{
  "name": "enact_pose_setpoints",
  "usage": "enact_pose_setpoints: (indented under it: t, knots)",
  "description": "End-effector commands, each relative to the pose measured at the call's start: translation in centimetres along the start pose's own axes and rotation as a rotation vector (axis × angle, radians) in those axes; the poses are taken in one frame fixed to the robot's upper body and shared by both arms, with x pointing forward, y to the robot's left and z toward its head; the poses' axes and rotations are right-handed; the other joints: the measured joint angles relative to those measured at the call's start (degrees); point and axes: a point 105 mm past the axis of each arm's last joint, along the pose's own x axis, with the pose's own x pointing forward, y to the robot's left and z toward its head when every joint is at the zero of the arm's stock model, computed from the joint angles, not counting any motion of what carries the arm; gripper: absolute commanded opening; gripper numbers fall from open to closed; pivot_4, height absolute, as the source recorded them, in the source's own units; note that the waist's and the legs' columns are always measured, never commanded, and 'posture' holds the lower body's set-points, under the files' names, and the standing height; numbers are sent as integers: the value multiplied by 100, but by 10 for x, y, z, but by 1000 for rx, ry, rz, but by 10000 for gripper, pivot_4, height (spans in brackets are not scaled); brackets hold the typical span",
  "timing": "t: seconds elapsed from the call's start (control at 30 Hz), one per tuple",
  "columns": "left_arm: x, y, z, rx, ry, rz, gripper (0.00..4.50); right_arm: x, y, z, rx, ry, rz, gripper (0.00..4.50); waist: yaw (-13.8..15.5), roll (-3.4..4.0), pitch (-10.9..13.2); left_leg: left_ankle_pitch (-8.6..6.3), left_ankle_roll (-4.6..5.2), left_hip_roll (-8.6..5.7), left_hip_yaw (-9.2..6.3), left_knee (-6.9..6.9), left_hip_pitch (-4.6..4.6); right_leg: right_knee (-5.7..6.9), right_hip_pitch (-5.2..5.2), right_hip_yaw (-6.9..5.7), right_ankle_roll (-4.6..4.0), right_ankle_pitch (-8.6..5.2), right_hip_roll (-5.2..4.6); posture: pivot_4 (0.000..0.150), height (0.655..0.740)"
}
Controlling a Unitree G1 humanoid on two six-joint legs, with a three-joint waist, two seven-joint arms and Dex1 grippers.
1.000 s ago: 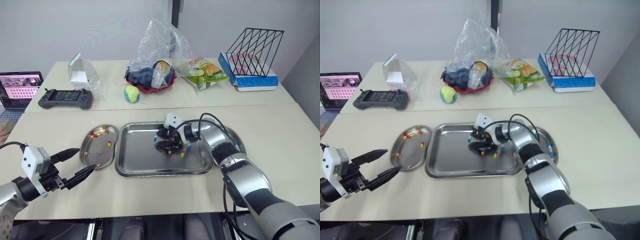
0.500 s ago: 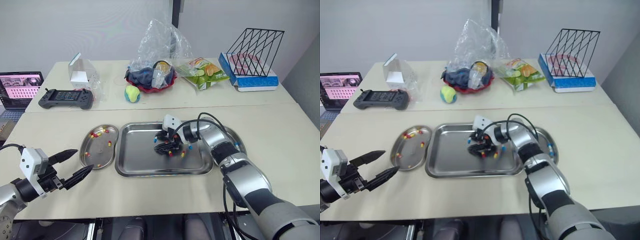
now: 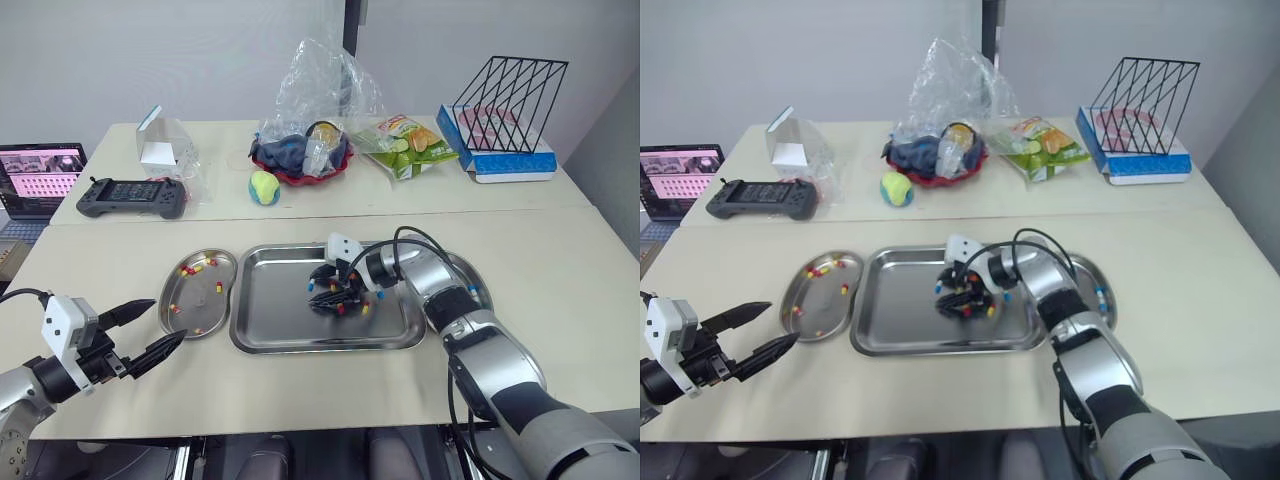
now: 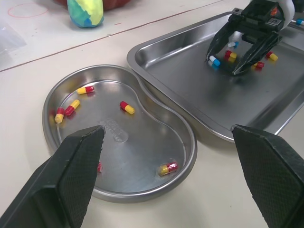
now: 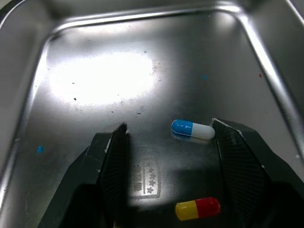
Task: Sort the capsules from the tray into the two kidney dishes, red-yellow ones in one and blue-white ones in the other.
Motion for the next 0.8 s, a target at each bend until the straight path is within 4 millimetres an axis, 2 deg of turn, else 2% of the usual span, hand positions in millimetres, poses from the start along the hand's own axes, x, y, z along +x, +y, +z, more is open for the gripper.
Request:
enact_pose_setpoints:
  t: [0.03,0.33,0.6,0.7,0.8]
  knots:
    - [1,0,6,33,-17,-9,45000,0,-2,11,-37,-21,-11,30277,0,0,0,0,0,0,0,0,0,0,0,0,0,0,0,1500,7400]
    - [5,0,7,37,-17,-17,45000,9,-11,15,-72,-8,-74,30277,-2,0,0,2,-3,0,0,0,0,3,-1,0,0,0,0,1500,7400]
    - [6,1,8,41,-18,-16,45000,7,-11,7,-55,21,-75,30277,-1,0,0,2,-3,0,1,0,0,4,-2,0,0,0,0,1500,7400]
    - [6,1,8,41,-18,-18,45000,7,-10,7,-52,16,-69,23042,-1,0,0,2,-3,0,0,0,0,4,-2,0,0,0,0,1500,7400]
    - [6,0,8,42,-18,-18,45000,7,-10,8,-47,12,-67,12131,-1,0,0,2,-3,0,0,0,0,4,-2,0,0,0,0,1500,7400]
